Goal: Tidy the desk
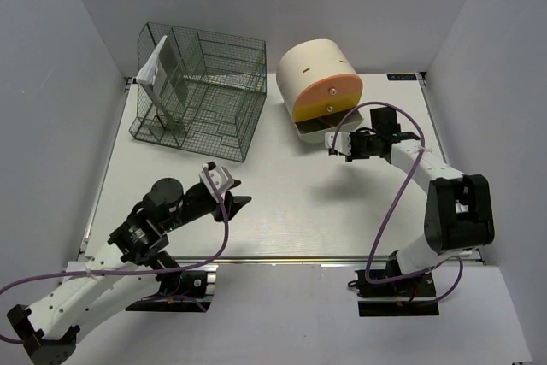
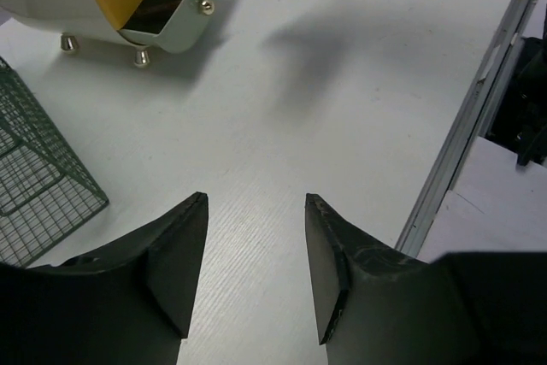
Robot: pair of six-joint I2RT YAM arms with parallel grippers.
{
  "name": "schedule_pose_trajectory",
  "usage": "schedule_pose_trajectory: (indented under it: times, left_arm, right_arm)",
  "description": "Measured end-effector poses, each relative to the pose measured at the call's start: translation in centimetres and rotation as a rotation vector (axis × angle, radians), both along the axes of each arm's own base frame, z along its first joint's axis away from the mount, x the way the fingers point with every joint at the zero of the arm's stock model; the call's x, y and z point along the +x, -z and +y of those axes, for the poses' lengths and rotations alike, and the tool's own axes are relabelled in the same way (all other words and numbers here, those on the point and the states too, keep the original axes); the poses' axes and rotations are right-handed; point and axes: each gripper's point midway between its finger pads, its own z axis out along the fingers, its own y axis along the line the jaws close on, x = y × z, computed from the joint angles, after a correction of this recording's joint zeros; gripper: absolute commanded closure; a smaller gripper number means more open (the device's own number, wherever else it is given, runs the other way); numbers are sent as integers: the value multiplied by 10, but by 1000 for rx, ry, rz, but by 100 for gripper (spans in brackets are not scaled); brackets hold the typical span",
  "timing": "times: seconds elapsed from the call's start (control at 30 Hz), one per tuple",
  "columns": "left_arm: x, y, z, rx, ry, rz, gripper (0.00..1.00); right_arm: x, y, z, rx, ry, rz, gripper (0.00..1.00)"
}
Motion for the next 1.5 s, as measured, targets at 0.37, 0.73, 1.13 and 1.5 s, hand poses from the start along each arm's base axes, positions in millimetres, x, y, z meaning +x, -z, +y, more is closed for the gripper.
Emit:
schedule_pose_trajectory:
  times: [0.37, 0.73, 1.13, 1.5]
  left_arm:
    - [9, 6, 5, 24, -58, 8, 38]
    - [13, 2, 11, 16, -93, -9, 37]
    - [14, 4, 11, 24, -99, -4, 36]
    - [16, 9, 9, 38, -100, 9, 36]
  right_arm:
    - [55, 38, -5, -109, 131, -105, 88]
    - [80, 41, -10, -117, 235, -157, 49]
    - [104, 40, 0, -86, 270, -170, 21]
    - [113, 38, 5, -58, 294, -162, 11]
